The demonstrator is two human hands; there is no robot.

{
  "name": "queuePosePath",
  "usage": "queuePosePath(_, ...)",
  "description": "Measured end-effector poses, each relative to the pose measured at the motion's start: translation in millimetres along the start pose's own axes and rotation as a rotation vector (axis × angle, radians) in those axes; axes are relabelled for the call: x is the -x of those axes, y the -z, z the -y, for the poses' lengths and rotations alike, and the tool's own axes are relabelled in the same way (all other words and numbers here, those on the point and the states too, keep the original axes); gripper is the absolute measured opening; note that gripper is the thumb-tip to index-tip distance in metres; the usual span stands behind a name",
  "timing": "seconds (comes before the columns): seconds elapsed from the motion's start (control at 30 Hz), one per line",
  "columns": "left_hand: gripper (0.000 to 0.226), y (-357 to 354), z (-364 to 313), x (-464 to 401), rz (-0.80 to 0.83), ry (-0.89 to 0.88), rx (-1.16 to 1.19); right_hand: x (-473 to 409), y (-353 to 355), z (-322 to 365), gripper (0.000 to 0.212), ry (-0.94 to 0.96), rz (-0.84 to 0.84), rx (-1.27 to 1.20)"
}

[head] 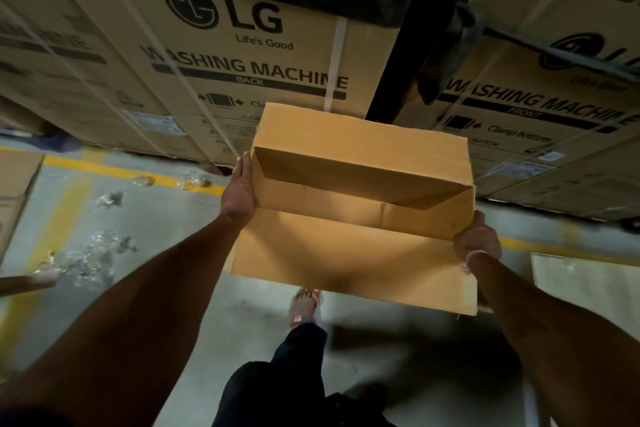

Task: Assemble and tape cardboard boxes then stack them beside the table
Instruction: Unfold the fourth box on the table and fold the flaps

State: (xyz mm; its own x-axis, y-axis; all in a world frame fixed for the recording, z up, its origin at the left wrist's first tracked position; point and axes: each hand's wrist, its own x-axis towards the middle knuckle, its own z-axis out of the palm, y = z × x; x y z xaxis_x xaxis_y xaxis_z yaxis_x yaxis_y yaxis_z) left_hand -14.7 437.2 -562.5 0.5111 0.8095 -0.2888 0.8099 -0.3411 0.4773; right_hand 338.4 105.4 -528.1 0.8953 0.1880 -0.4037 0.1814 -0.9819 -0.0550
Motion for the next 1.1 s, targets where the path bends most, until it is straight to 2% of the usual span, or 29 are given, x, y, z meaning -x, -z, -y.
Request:
queuePosePath(0.23, 0.084, 34, -6, 29, -0.067, 0.065, -0.077, 26, 13, 2, 0.041, 0.078, 0.032, -0.023)
queuePosePath(0.37, 0.082, 52, -17, 53, -0.153, 0.084, -0.106, 44, 30, -11, 0.043, 0.131, -0.008, -0.051)
queuePosePath(0.5, 0.069, 78, -43, 79, -0.226, 0.119, -0.153, 70, 62, -27, 0.034, 0.193, -0.032, -0.086)
queuePosePath(0.63, 0.046, 112, -76, 98, -0.329, 0.149, -0.127, 100, 110, -47, 0.023, 0.256, -0.076, -0.179)
queuePosePath(0.73, 0.036, 133, -106, 108, -0.405, 0.205, -0.172, 117, 150, -69, 0.023, 0.328, -0.123, -0.236)
queuePosePath(0.8, 0.029, 142, -134, 115, -0.454, 0.215, -0.187, 128, 177, -89, 0.012, 0.334, -0.159, -0.273)
queuePosePath(0.87, 0.023, 148, -163, 123, -0.470, 0.180, -0.160, 135, 202, -113, 0.004, 0.303, -0.191, -0.307)
queuePosePath(0.97, 0.018, 148, -213, 134, -0.514, 0.068, -0.118, 135, 232, -159, 0.017, 0.260, -0.251, -0.309)
queuePosePath(1.1, 0.012, 120, -294, 158, -0.511, -0.071, -0.094, 126, 259, -237, 0.015, 0.190, -0.298, -0.355)
